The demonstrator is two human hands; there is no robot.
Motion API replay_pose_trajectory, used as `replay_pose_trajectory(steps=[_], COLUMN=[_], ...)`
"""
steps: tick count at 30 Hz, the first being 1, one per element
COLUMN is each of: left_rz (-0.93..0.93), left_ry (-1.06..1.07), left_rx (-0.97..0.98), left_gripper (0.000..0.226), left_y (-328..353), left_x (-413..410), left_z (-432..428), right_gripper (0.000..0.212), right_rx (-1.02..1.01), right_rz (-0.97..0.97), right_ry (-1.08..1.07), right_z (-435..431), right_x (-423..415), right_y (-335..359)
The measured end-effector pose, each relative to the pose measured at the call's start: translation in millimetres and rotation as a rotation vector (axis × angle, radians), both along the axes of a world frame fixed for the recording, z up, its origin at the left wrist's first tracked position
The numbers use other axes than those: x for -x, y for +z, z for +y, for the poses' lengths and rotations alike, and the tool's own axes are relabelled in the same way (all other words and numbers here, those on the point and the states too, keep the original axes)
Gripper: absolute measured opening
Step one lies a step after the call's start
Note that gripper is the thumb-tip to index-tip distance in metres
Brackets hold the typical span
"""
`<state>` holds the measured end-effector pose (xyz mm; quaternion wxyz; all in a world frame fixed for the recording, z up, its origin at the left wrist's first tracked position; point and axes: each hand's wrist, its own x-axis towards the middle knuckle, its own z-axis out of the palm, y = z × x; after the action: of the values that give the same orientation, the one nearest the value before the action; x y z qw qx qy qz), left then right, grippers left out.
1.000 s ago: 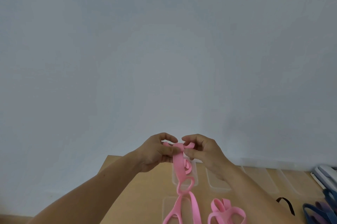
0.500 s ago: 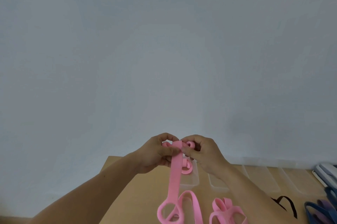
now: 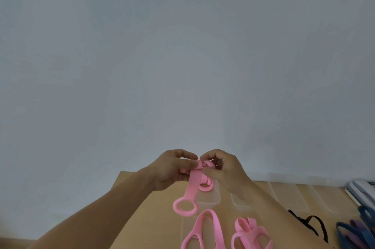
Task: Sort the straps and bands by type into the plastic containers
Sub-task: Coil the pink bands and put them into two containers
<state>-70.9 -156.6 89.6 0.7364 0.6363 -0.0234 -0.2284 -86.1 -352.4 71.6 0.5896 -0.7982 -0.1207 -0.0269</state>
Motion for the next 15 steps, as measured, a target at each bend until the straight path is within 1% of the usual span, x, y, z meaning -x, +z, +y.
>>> replay_pose_trajectory(steps=[2, 4, 5, 7, 9, 11, 15], left_rz=[-0.038, -0.083, -0.107, -0.153, -0.169, -0.149, -0.128], left_ry=[0.032, 0.048, 0.049, 0.051, 0.054, 0.036, -0.004], left_rx=[-0.019, -0.034, -0.034, -0.040, -0.064, -0.080, -0.167], left_gripper=[0.034, 0.036, 0.037, 0.039, 0.040, 0.035, 0.028], left_y=[0.5, 0.4, -0.1, -1.4, -3.3, -3.7, -0.3], left_x=[-0.8, -0.8, -0.9, -1.7, -3.4, -3.6, -1.3], left_z=[-0.9, -2.6, -3.7, -5.3, -5.9, -5.6, -2.9], right_gripper=[0.024, 0.016, 0.014, 0.020, 0.017, 0.012, 0.011], right_rx=[-0.100, -0.166, -0.168, -0.132, -0.088, -0.049, -0.043], right_rz=[0.105, 0.185, 0.220, 0.267, 0.234, 0.165, 0.092], right_ry=[0.017, 0.019, 0.025, 0.053, 0.052, 0.039, 0.025], right_z=[-3.7, -4.0, -3.5, -2.2, -2.0, -2.0, -1.6], right_x=[-0.7, -1.3, -1.7, -2.6, -3.0, -3.3, -4.3], right_y=[5.0, 9.1, 10.2, 10.2, 9.6, 9.2, 7.0])
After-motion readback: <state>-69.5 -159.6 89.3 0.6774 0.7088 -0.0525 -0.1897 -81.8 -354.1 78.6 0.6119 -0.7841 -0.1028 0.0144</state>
